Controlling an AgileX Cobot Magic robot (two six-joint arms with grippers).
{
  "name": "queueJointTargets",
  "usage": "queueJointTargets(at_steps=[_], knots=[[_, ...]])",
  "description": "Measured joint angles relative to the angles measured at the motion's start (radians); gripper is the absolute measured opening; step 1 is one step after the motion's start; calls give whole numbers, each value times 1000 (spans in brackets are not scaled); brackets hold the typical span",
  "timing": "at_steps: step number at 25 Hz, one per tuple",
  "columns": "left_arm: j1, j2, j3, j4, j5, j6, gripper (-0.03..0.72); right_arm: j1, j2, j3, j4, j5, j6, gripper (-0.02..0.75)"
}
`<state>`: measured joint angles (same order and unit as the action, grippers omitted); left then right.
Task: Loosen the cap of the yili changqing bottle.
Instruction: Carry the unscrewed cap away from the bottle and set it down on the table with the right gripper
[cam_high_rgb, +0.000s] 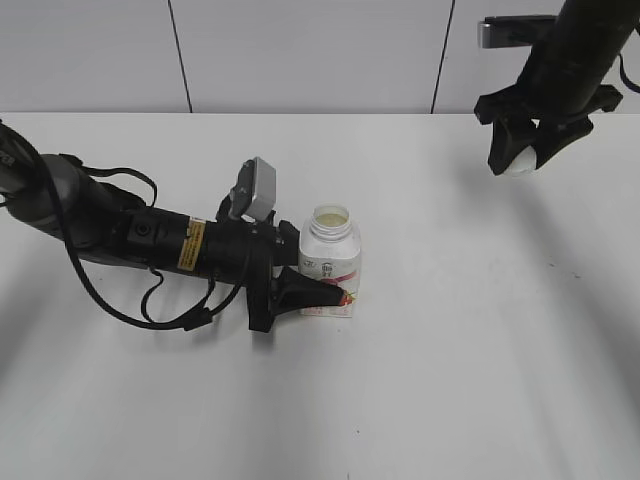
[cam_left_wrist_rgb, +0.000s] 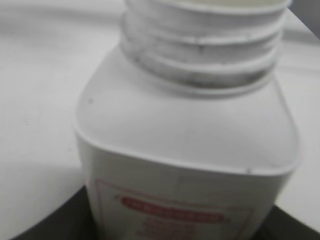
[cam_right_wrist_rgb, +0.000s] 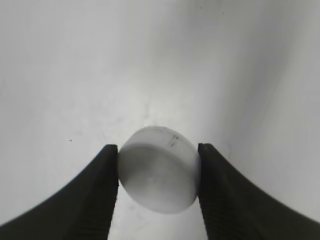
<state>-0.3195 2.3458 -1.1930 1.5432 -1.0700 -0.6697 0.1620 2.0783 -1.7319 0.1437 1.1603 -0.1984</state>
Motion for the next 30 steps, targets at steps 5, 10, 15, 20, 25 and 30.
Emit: queueJointTargets(at_steps=[5, 10, 15, 20, 25, 30], knots=[[0, 0, 0, 0, 1, 0, 381, -21, -7, 109, -5, -54, 35, 383], [0, -1, 0, -1, 0, 0, 381, -89, -81, 293, 30, -216, 58, 383], [0, -1, 0, -3, 0, 0, 381, -162, -141, 467, 52, -310, 61, 383], [0, -1, 0, -4, -1, 0, 381, -171, -141, 560, 37, -382, 61, 383], [0, -1, 0, -4, -1, 0, 381, -171, -130, 568, 55, -442, 62, 382], [0, -1, 0, -4, -2, 0, 380, -171, -98, 569, 77, -454, 62, 379]])
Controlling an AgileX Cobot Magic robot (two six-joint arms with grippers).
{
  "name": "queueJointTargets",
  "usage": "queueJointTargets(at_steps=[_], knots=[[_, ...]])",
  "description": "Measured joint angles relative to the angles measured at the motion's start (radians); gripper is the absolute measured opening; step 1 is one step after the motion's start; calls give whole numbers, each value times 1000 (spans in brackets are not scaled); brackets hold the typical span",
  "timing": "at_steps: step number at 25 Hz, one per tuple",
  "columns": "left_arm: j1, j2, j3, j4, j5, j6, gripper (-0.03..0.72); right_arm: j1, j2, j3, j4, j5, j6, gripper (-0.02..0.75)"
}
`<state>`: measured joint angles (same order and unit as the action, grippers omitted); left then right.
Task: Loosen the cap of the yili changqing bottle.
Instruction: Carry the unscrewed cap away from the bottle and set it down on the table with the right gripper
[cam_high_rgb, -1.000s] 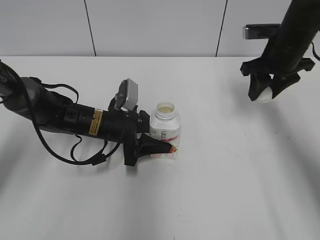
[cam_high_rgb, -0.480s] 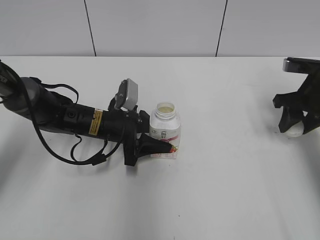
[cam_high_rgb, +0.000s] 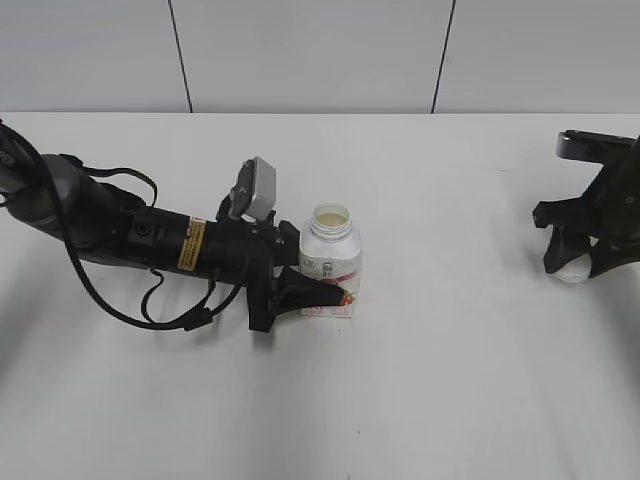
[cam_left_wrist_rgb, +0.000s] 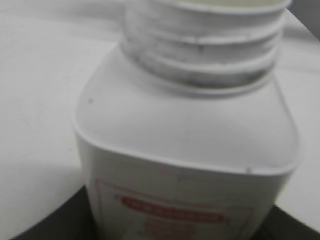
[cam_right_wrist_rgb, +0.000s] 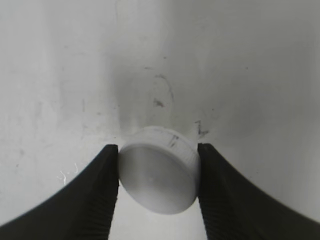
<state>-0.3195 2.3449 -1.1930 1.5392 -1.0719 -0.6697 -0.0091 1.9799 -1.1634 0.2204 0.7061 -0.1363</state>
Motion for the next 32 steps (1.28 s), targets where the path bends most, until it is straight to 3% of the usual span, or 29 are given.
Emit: queueJointTargets(at_steps=[32], knots=[[0, 0, 0, -7, 0, 0, 379, 0, 29, 0, 51, -9, -1, 379]])
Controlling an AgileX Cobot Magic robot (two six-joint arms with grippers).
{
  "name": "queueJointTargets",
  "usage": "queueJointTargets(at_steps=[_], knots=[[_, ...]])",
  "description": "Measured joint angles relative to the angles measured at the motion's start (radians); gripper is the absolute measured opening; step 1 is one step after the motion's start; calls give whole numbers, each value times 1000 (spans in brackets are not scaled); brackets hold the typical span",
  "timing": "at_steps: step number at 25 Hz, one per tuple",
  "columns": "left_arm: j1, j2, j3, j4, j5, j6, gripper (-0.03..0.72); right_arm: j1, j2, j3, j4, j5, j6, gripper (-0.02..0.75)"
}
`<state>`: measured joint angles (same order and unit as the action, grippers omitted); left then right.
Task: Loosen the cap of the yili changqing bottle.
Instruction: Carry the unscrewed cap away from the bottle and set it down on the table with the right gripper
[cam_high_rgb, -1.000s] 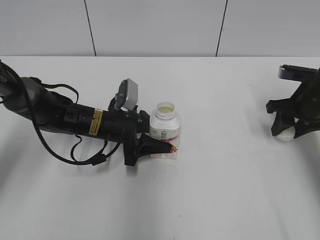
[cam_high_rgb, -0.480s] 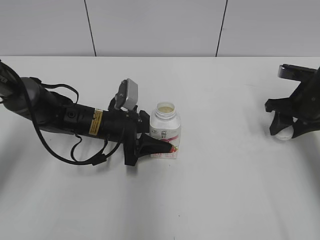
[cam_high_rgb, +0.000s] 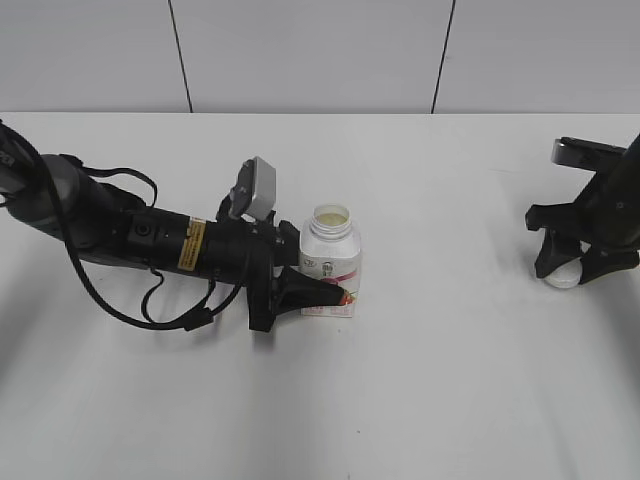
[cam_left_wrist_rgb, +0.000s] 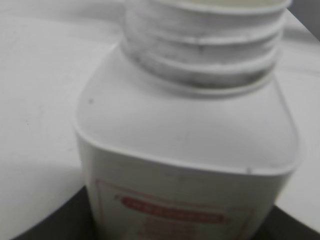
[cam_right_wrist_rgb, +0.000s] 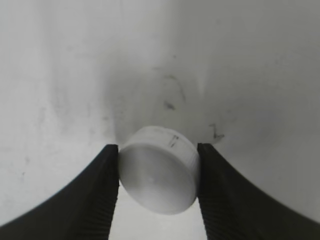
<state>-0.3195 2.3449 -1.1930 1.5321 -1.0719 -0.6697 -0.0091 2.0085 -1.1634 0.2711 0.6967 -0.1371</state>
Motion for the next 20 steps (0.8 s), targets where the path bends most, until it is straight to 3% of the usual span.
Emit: queueJointTargets(at_steps=[7, 13, 20], knots=[[0, 0, 0, 0, 0, 0, 379, 0, 3, 0, 0, -2, 0, 379], [0, 0, 0, 0, 0, 0, 379, 0, 3, 0, 1, -1, 0, 501], [0, 0, 0, -1, 0, 0, 379, 0, -2, 0, 3, 1, 1, 529]])
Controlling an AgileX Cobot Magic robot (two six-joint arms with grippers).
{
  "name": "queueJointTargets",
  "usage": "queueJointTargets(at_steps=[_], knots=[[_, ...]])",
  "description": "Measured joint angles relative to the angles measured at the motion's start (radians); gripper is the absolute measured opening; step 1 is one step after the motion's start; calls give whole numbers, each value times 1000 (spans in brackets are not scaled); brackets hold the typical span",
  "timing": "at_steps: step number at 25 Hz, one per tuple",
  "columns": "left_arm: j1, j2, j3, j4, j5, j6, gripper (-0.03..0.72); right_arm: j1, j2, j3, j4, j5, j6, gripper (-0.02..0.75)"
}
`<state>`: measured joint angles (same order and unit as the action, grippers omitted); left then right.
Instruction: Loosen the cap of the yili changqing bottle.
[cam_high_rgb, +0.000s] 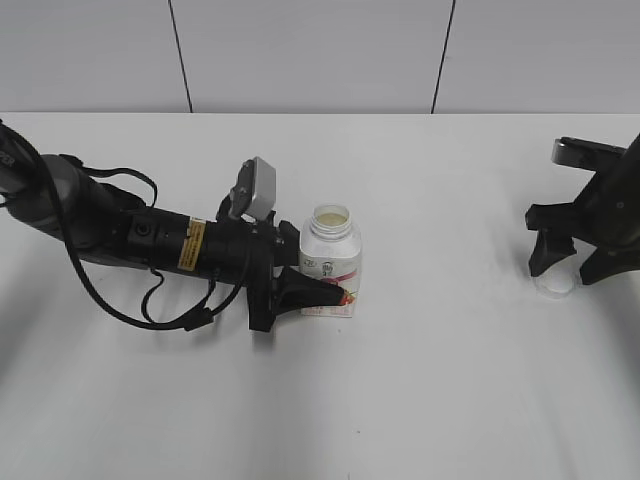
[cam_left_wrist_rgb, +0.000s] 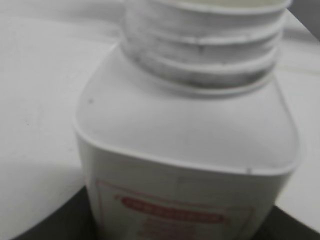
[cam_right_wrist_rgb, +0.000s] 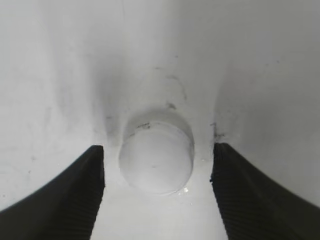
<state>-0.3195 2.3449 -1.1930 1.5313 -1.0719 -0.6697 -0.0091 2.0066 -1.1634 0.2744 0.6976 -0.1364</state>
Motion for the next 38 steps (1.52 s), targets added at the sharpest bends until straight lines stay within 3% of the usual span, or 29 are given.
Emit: queueJointTargets(at_steps=[14, 20, 23, 38], knots=[[0, 0, 1, 7, 0, 0, 382, 0, -48, -39, 7, 58, 0, 529], [0, 6, 6, 47, 8, -3, 578, 0, -48, -52, 16, 69, 0, 529], [0, 6, 8, 48, -12, -4, 607, 0, -48, -52, 18, 72, 0, 529], [-1, -123, 9, 31, -25, -25, 591, 0, -48, -65, 29, 116, 0, 529]])
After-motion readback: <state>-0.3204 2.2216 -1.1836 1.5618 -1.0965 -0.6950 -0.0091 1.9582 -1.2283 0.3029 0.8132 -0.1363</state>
